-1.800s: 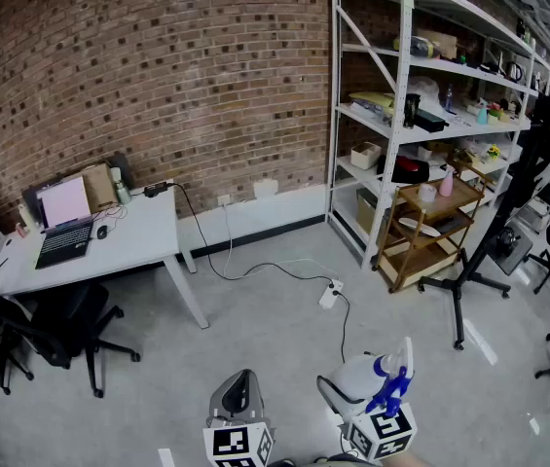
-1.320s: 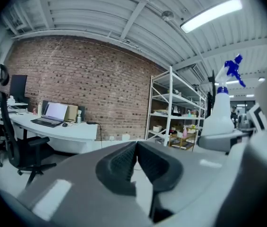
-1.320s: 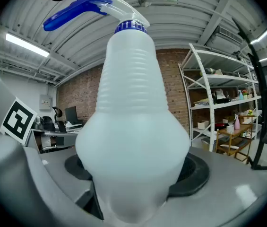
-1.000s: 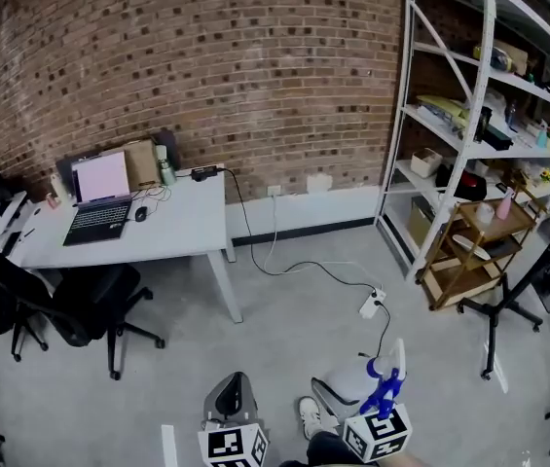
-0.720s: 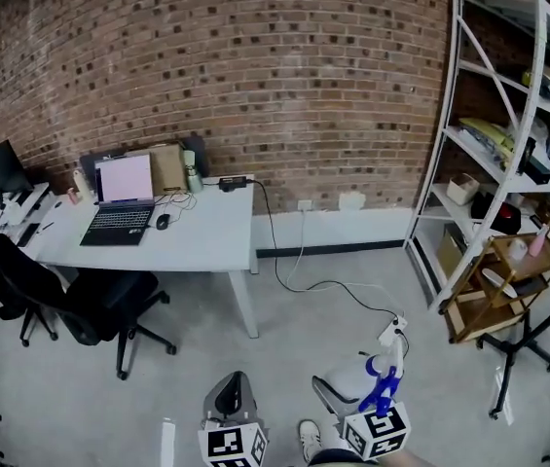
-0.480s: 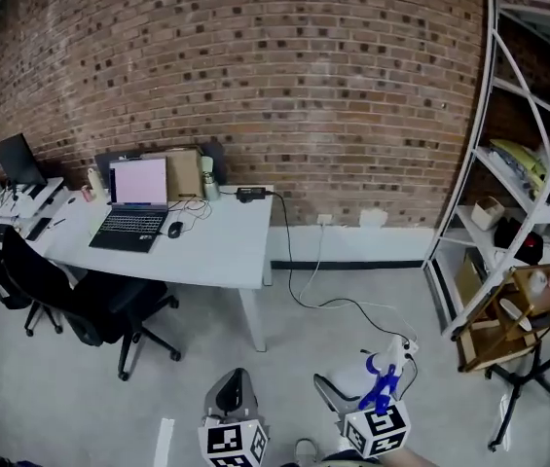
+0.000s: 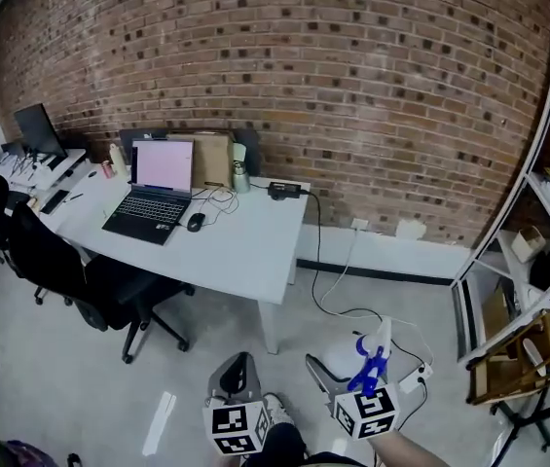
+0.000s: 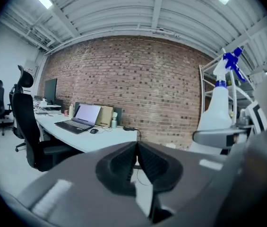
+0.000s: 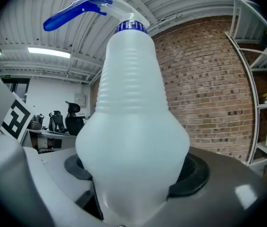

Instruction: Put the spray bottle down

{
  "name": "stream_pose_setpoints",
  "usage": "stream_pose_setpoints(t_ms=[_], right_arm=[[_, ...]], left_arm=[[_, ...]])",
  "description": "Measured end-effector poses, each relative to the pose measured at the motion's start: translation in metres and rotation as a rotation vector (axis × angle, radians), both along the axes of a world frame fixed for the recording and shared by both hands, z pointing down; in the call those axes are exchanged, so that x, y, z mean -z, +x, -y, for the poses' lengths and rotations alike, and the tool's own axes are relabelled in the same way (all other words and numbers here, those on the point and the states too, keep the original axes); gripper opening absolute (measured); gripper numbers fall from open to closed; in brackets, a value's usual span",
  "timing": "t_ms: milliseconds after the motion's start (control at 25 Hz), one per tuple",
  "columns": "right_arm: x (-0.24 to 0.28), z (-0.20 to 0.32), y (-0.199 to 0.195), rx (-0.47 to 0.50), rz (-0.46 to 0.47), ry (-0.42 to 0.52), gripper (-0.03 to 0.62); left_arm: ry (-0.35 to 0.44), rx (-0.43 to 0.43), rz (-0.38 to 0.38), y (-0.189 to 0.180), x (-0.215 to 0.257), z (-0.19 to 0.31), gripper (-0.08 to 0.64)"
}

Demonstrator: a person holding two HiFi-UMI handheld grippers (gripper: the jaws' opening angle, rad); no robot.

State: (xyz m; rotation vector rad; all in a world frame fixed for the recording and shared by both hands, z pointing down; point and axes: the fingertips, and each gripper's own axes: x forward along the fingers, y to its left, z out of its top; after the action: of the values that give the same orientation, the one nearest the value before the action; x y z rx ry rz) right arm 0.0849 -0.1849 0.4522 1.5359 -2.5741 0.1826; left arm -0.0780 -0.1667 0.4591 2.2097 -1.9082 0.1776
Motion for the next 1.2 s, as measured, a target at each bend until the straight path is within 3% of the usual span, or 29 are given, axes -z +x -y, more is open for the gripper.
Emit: stream_pose_setpoints(t_ms=[280, 720, 960, 1200], right_arm=[[-0.015, 0.128, -0.049, 0.047, -0.006, 0.001, 0.428], [-0.061, 0.315, -0.122, 0.059, -0.042, -0.041, 0.428], [-0.098, 0.371, -0.149, 0.064, -0.049, -0.082, 0.428], [-0.125, 0.393, -0.164, 0.076, -0.069, -0.099, 0.428]], left_arm=[[0.004, 0.024, 0.030, -0.023, -0.018, 0.096, 0.008], [-0.021, 0.015, 0.001, -0.061, -0.049, 0.243, 0.008], [-0.065, 0.026, 0.022, -0.076, -0.077, 0.283, 0.008], [-0.114, 0.027, 0.030, -0.083, -0.101, 0.297, 0.008]])
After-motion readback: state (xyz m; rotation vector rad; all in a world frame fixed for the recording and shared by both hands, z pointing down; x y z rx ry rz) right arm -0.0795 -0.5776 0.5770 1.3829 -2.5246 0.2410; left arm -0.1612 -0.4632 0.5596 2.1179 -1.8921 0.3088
